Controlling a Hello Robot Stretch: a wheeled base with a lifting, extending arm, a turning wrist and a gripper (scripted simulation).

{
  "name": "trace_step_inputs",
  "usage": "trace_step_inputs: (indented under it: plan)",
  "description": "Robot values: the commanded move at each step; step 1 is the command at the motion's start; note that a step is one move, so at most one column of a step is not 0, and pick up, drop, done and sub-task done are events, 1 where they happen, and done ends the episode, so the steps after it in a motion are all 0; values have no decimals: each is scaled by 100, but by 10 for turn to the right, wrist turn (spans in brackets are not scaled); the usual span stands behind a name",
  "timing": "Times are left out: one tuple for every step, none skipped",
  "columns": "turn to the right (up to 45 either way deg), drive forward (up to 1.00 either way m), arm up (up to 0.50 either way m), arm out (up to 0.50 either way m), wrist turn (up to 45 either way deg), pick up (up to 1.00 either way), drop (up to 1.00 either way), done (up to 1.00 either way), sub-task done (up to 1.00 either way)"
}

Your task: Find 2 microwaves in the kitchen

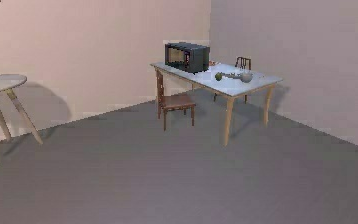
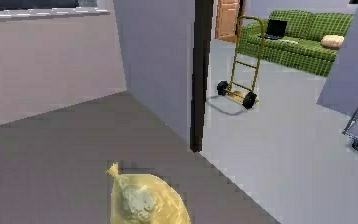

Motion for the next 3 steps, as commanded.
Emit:
trace_step_inputs:
  plan:
    - [0,100,0,0,0,0,0,0,0]
    - [0,80,0,0,0,0,0,0,0]
    - [0,0,0,0,0,0,0,0,100]
